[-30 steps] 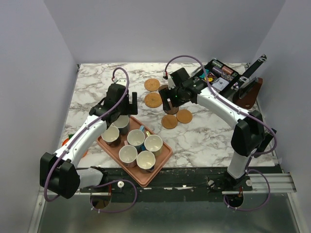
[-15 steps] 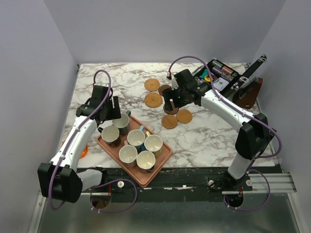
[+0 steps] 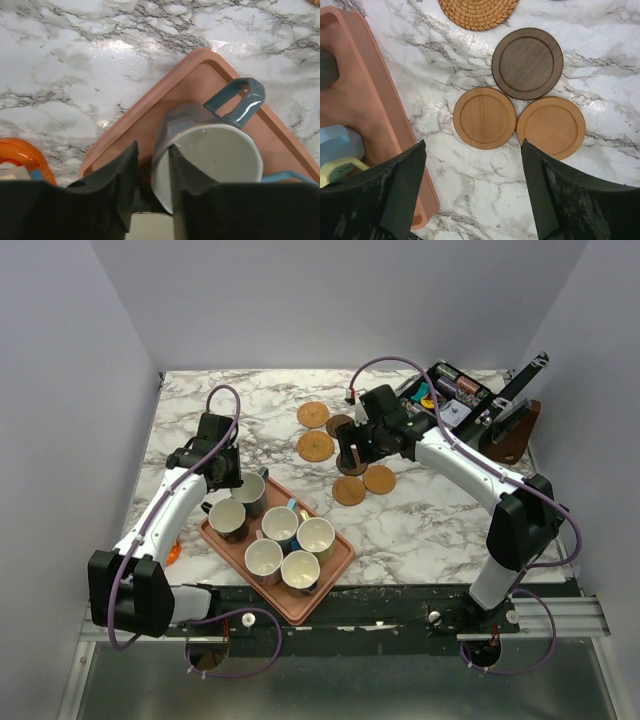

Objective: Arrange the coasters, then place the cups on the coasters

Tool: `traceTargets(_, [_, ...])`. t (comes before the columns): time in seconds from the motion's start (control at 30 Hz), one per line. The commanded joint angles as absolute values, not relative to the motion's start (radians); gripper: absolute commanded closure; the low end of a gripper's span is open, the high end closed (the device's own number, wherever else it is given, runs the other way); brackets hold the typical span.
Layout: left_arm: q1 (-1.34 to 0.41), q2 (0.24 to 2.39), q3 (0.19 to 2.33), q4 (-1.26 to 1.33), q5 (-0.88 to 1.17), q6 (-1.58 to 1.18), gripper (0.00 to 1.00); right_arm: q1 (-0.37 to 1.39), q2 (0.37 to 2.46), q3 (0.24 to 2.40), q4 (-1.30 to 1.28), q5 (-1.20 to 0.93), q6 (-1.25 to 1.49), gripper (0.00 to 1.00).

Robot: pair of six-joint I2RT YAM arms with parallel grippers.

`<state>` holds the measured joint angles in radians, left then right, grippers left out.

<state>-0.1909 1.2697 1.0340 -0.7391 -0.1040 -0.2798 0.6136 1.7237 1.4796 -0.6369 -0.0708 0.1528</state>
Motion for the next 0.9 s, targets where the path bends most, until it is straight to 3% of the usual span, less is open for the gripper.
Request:
traceTargets(0.0, [-0.186,1.313,1.035,-0.701,-0.066,-0.222,0.74,0.617,1.692,1.463,-0.606,-0.034,0.163,0.16])
traceTargets(0.2, [-0.186,1.313,1.042,-0.689,-0.052,-0.204,1.00,0.614,1.684,1.450,-0.601,-0.005,0.169,0.16])
traceTargets(0.53, [-0.186,1.232,1.089,-0.597,0.028,-0.144,1.00,0.578,1.683,1.486,-0.603,0.021,0.204,0.16])
traceTargets(0.87, [-0.187,1.328,1.262,-0.545,0.084,-0.054,1.00,0.568,1.701,1.629,-0.604,-0.044,0.212,0.17])
